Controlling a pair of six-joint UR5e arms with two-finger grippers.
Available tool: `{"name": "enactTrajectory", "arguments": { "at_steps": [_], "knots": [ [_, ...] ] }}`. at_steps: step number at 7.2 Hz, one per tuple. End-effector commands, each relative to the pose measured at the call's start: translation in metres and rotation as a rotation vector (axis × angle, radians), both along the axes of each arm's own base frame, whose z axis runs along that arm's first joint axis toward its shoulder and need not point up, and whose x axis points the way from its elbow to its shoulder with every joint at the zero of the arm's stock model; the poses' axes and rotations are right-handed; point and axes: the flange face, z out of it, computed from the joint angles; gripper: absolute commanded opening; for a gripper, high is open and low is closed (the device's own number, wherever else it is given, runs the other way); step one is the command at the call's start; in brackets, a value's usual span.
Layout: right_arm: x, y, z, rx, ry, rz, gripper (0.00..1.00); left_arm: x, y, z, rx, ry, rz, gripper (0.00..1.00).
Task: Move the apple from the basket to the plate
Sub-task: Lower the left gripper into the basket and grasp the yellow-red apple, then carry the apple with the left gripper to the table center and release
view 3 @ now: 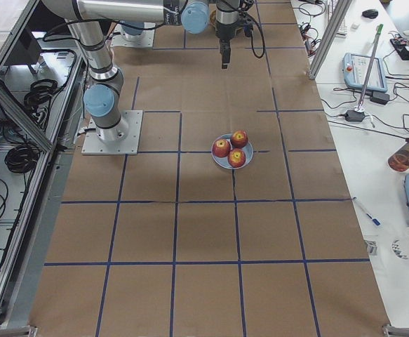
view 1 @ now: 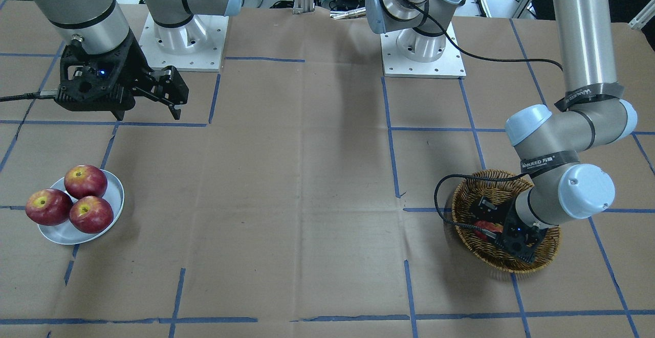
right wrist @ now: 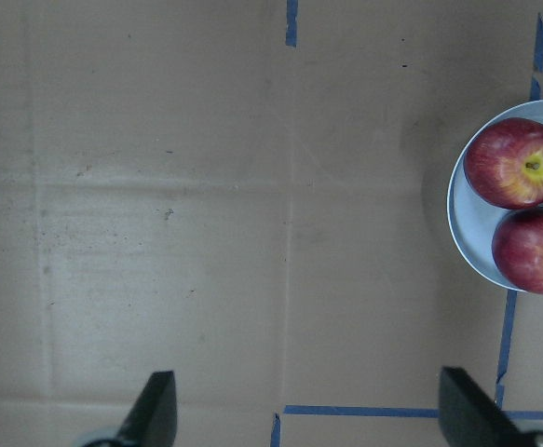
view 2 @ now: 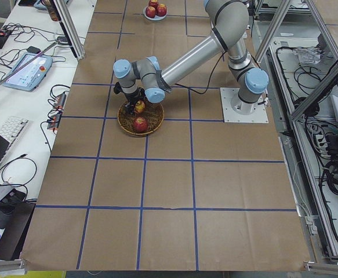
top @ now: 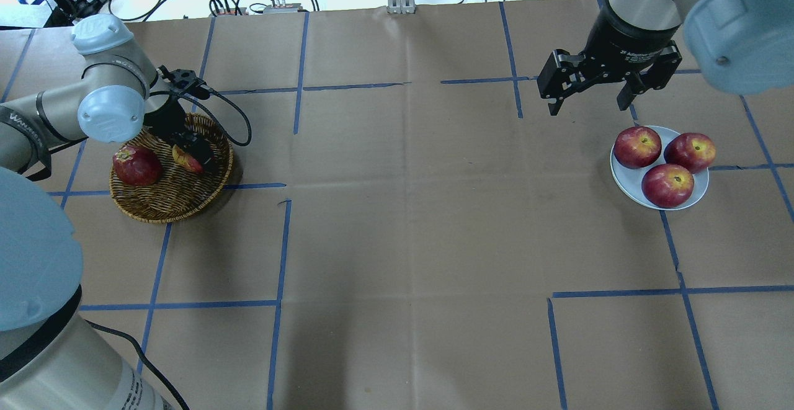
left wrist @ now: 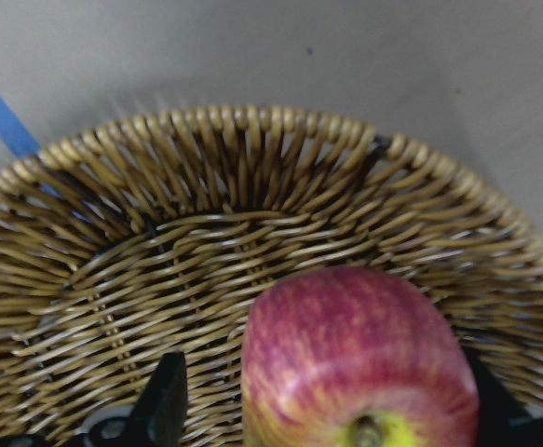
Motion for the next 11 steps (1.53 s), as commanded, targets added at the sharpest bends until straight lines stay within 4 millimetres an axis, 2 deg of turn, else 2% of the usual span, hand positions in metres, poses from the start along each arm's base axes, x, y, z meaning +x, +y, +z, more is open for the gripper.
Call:
{"name": "enactTrajectory", "arguments": {
  "at_steps": [1,2,3,4,5,6,7,8,9,10,11],
  "knots": [
    [0.000,0.000,0.000,0.001,0.000,0.000,1.00,-0.008,0.002,0.007,-0.001,-0.004,0.007,0.35],
    [0.000,0.000,0.000,-0.001,0.000,0.000,1.00,-0.012,0.004,0.024,-0.011,-0.004,0.012,0.31],
    [0.000,-0.001,-0.001,0.002,0.000,0.000,1.00,-0.024,0.003,0.056,-0.027,-0.019,0.072,0.31],
    [0.000,0.000,0.000,-0.001,0.000,0.000,1.00,-0.090,0.004,0.088,-0.069,-0.050,0.143,0.32],
    [0.000,0.000,0.000,0.001,0.000,0.000,1.00,-0.171,0.009,0.097,-0.091,-0.065,0.172,0.32],
    [0.000,0.000,0.000,0.001,0.000,0.000,1.00,-0.234,0.016,0.097,-0.101,-0.065,0.259,0.32],
    [0.000,0.000,0.000,0.001,0.000,0.000,1.00,-0.298,0.025,0.080,-0.100,-0.073,0.307,0.32],
    [0.000,0.000,0.000,0.001,0.000,0.000,1.00,-0.350,0.025,0.057,-0.111,-0.073,0.332,0.32],
    [0.000,0.000,0.000,0.001,0.000,0.000,1.00,-0.393,0.026,0.030,-0.107,-0.080,0.348,0.32],
    [0.000,-0.001,-0.001,0.002,-0.002,0.000,1.00,-0.426,0.031,0.018,-0.111,-0.080,0.350,0.32],
    [0.000,0.000,0.000,0.001,-0.002,0.000,1.00,-0.439,0.032,0.004,-0.125,-0.070,0.342,0.32]
  ]
}}
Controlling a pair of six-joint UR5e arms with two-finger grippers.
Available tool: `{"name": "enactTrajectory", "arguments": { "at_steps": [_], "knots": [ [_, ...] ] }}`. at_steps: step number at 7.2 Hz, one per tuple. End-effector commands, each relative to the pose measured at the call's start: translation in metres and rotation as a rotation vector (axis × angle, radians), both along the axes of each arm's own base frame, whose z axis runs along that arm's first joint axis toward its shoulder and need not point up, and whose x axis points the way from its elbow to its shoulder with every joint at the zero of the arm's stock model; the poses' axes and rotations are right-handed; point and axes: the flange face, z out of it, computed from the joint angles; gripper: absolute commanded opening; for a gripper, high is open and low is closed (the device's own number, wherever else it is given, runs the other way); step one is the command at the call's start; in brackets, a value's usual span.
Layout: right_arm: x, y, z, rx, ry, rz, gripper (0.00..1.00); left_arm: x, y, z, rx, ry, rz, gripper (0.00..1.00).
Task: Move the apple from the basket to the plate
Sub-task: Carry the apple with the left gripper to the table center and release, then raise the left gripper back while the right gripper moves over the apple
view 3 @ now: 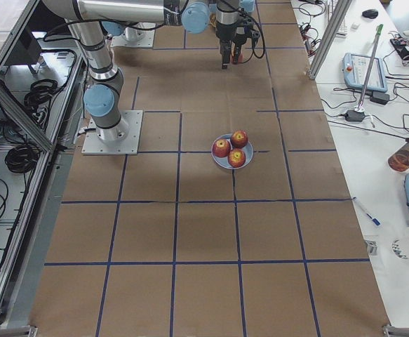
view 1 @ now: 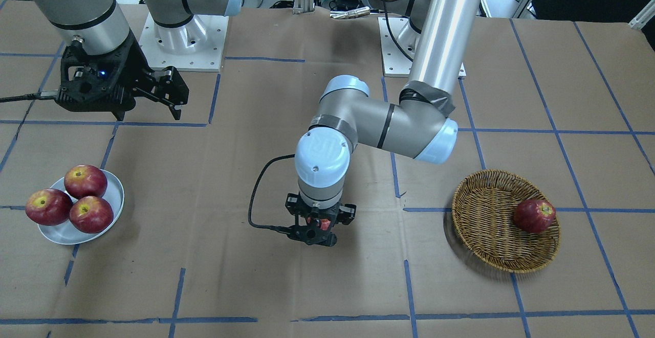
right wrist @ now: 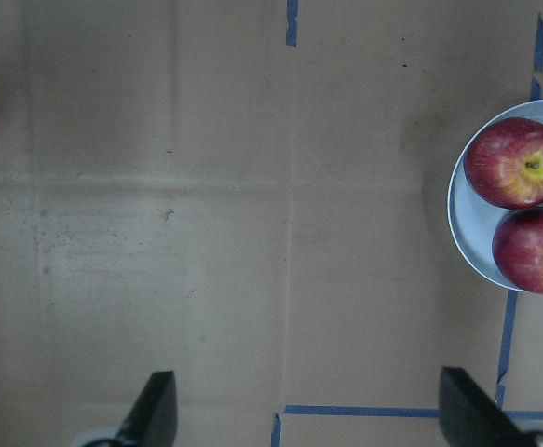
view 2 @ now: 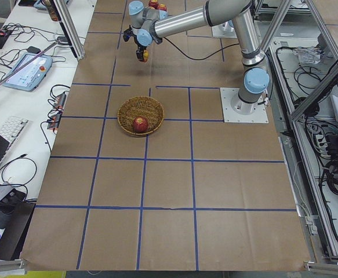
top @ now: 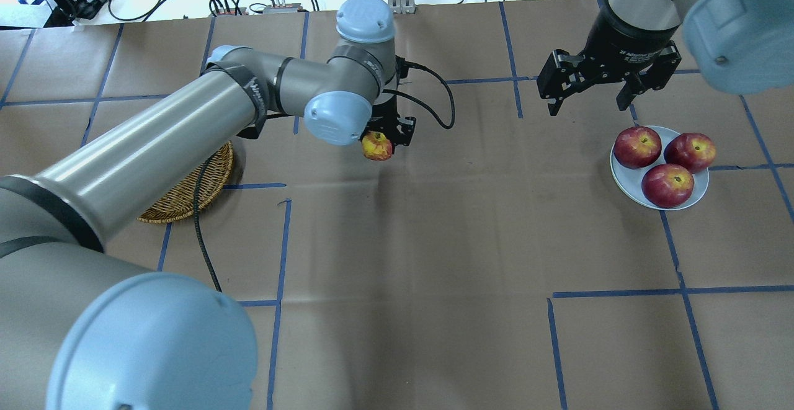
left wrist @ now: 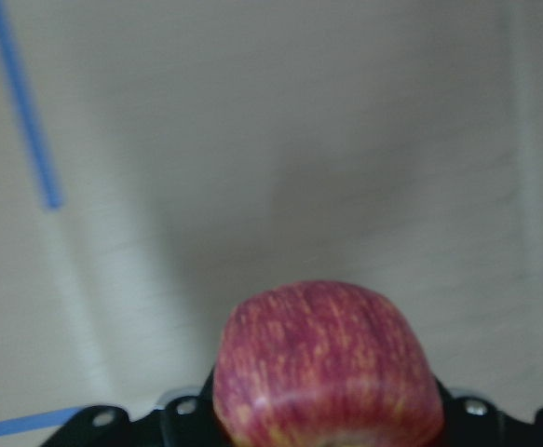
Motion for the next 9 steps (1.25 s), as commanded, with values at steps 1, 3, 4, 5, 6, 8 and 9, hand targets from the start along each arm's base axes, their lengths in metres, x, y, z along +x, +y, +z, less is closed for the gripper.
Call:
{"name": "enactTrajectory", "arguments": {
  "at_steps": [1,3,4,5,6,8,9],
  "knots": [
    [0.000,0.000,0.000,-0.001,-0.001,0.000,1.00,-0.038,0.006,-0.031,-0.011,0.024,0.016,0.32],
    [0.000,0.000,0.000,-0.001,-0.001,0.000,1.00,-0.037,0.009,-0.035,-0.002,0.022,0.015,0.43],
    [0.000,-0.001,0.000,-0.005,0.000,0.000,1.00,-0.035,0.010,-0.035,-0.002,0.016,0.012,0.77],
    [0.000,-0.002,-0.001,-0.004,-0.002,0.000,1.00,-0.035,0.010,-0.020,-0.021,0.019,0.010,0.99],
    [0.000,-0.002,0.000,-0.007,-0.004,-0.002,1.00,-0.035,0.008,-0.002,-0.036,0.025,0.001,0.99],
    [0.000,-0.003,-0.001,-0.008,-0.005,-0.001,1.00,0.006,0.023,0.115,-0.067,0.034,0.008,0.99],
    [0.000,-0.004,-0.001,-0.008,-0.005,-0.002,1.00,0.062,0.042,0.191,-0.042,0.030,0.015,0.99]
  ]
}}
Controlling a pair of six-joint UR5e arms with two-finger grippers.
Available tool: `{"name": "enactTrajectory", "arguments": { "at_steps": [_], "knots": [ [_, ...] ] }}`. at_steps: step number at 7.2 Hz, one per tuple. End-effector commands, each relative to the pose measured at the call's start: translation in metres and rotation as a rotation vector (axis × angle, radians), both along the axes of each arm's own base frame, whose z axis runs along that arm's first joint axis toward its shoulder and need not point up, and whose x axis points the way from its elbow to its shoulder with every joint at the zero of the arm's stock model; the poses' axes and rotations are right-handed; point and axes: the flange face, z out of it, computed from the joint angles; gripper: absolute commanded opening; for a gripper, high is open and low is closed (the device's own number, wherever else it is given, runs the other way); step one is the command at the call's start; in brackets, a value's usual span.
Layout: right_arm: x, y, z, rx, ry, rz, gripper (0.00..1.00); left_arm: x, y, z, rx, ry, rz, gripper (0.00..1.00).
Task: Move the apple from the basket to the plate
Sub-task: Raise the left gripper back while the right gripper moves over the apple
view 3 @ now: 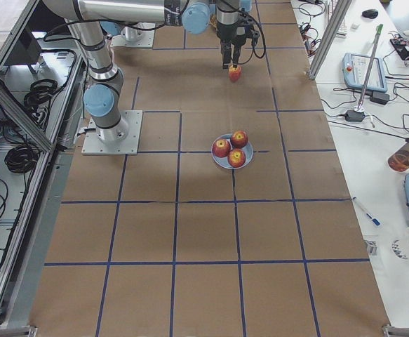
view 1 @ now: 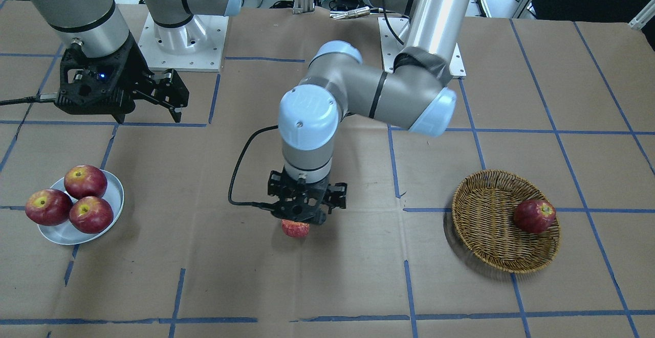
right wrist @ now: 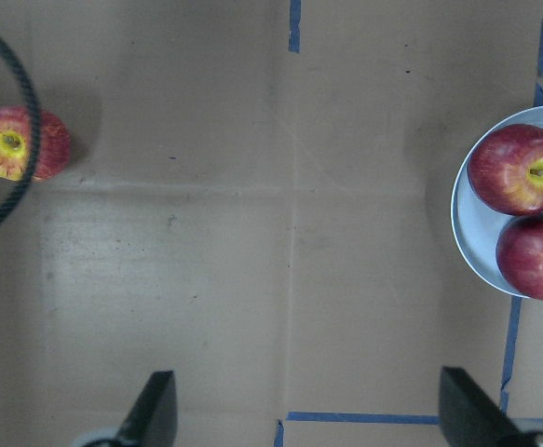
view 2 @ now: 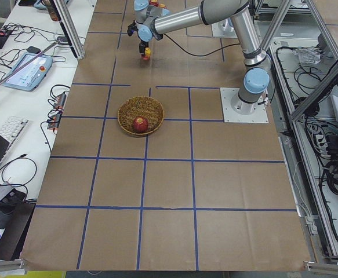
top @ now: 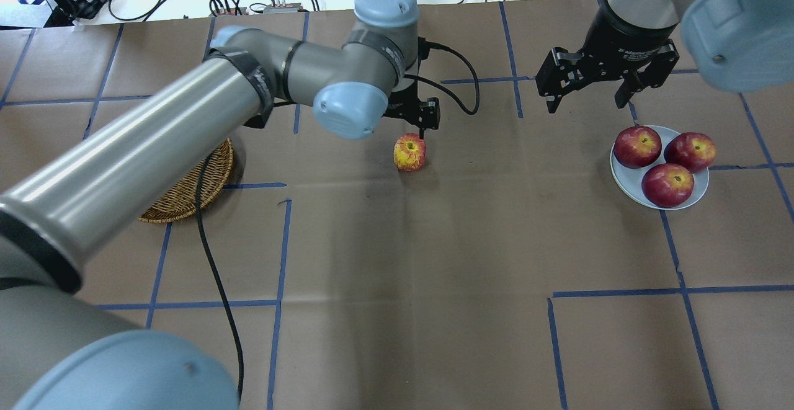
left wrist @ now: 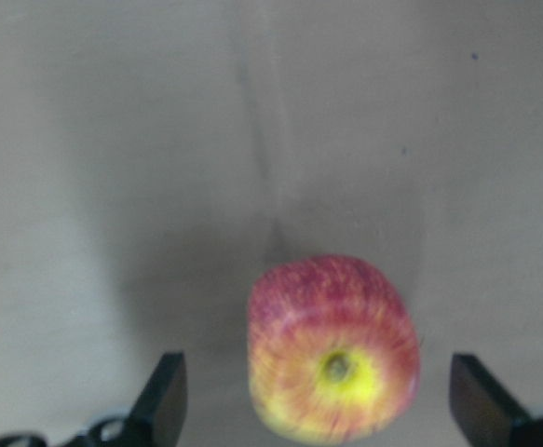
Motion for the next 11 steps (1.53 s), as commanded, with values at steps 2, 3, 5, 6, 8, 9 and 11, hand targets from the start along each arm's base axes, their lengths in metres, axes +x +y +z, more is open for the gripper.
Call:
{"name": "enactTrajectory", "arguments": {
  "at_steps": [2,3,5,6,8,9,11],
  "knots": [
    [0.003,-0.009,-0.006,-0.008,-0.002,0.003,1.00,0.131,0.073,0.169,0.044,-0.010,-0.051,0.99],
    [0.011,-0.016,-0.007,-0.033,-0.023,-0.026,1.00,0.147,0.085,0.186,0.033,-0.010,-0.070,0.99],
    [0.070,-0.026,-0.032,-0.065,-0.040,-0.020,1.00,0.151,0.090,0.182,0.046,-0.009,-0.072,0.99],
    [0.112,-0.031,-0.046,-0.089,-0.044,-0.031,1.00,0.152,0.087,0.176,0.060,-0.012,-0.069,0.99],
    [0.190,-0.045,-0.086,-0.086,-0.052,-0.068,1.00,0.154,0.084,0.170,0.069,-0.013,-0.066,0.99],
    [0.218,-0.055,-0.119,-0.092,-0.028,-0.084,1.00,0.155,0.084,0.170,0.069,-0.014,-0.066,0.99],
    [0.246,-0.064,-0.180,-0.106,-0.005,-0.095,1.00,0.155,0.084,0.169,0.072,-0.014,-0.067,0.99]
  ]
}}
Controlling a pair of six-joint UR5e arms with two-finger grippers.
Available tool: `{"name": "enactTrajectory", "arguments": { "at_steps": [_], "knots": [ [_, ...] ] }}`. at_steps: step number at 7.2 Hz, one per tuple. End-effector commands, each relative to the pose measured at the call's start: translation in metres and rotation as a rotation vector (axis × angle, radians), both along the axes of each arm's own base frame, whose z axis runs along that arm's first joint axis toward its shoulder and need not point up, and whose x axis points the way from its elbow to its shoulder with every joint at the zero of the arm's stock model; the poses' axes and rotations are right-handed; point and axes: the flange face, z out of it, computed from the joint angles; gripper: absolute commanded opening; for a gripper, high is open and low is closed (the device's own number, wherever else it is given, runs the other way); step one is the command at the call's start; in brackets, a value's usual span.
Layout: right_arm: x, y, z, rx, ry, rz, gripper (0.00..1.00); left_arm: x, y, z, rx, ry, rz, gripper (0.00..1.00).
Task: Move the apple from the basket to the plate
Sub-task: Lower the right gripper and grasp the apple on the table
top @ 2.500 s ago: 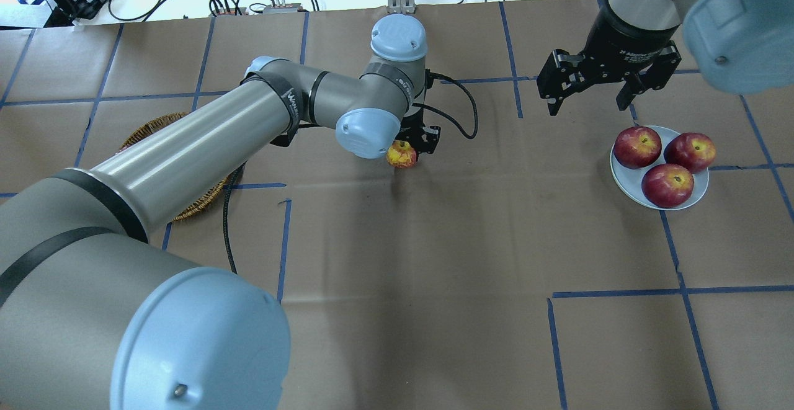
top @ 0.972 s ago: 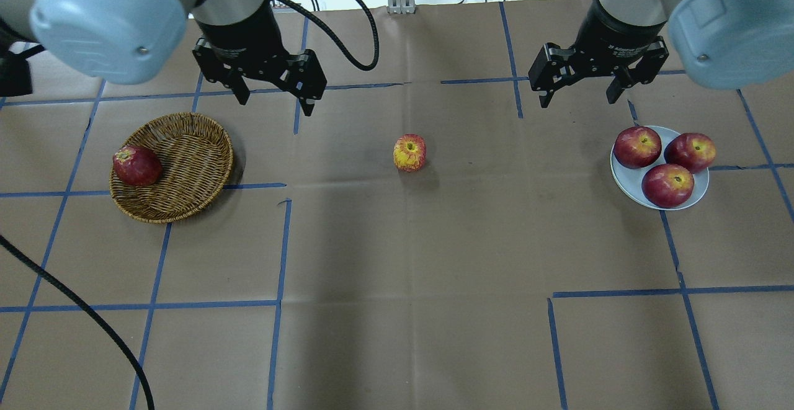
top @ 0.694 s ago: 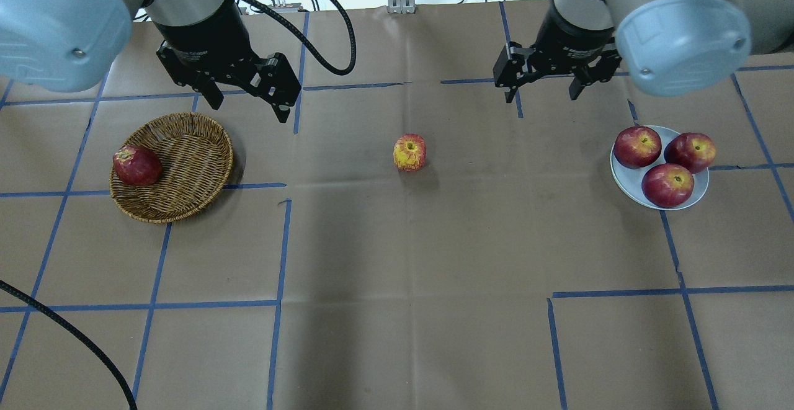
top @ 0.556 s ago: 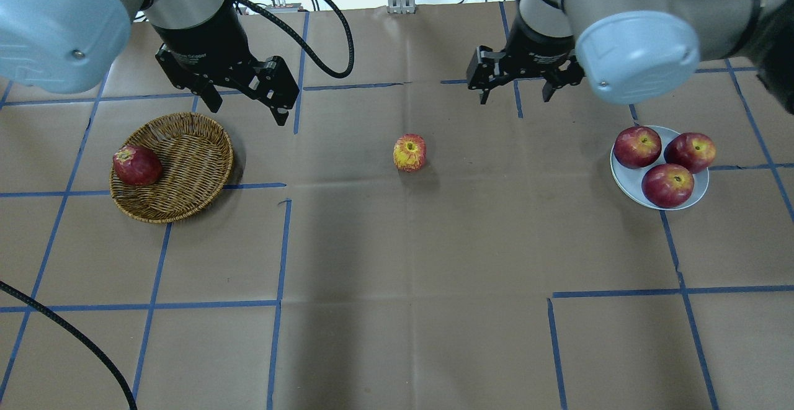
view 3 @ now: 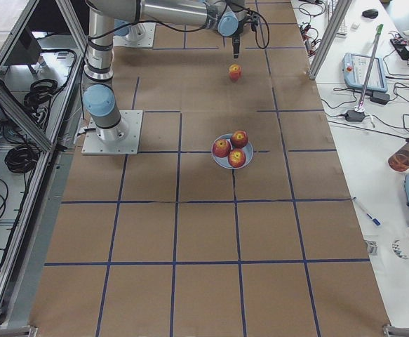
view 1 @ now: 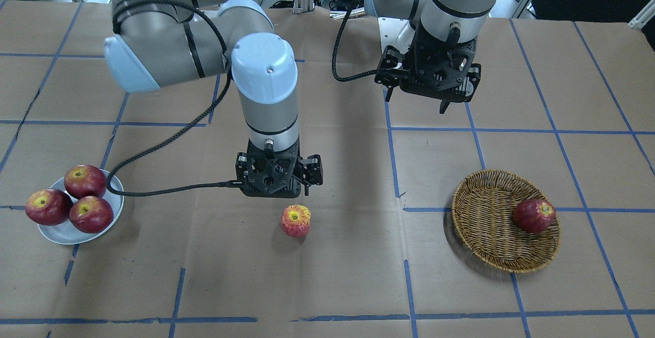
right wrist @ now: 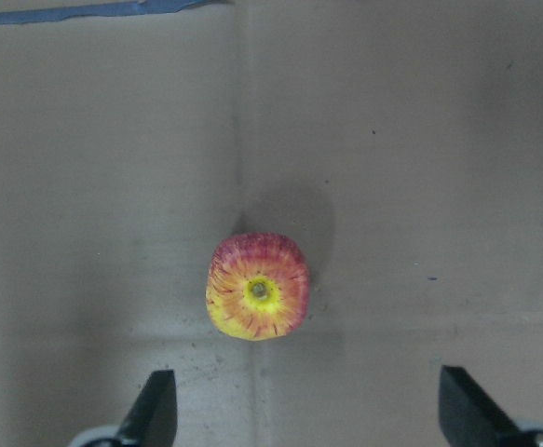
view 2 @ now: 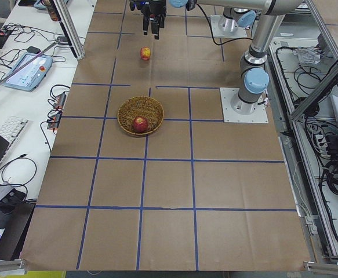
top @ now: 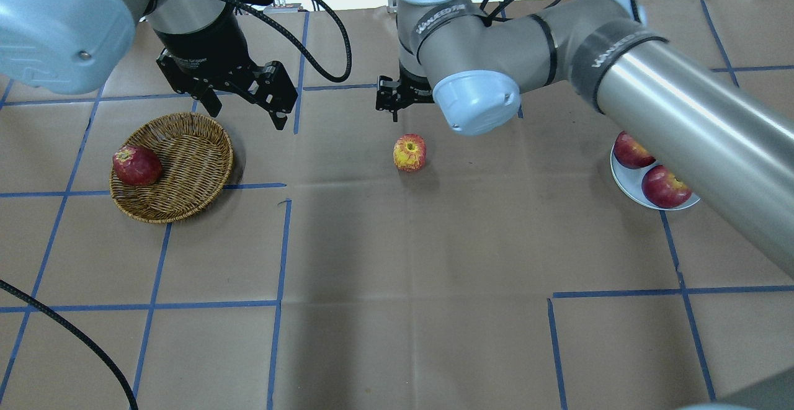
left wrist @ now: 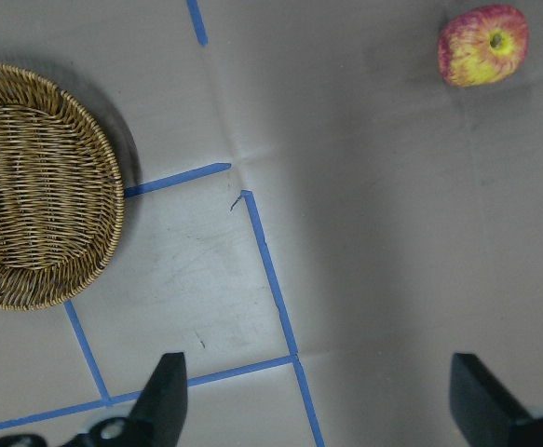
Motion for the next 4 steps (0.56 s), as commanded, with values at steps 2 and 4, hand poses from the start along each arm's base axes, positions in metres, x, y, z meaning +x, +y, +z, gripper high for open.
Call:
{"name": "enactTrajectory", "arguments": {
  "at_steps": [2,4],
  "knots": [
    [0.025,-0.001,-0.078,0.048,0.033,0.000,1.00,0.002,0.000,-0.002,0.005,-0.001,0.002,0.99],
    [0.018,-0.003,-0.108,0.000,0.051,0.003,1.00,0.009,0.004,-0.013,0.019,0.003,0.015,0.99]
  ]
}}
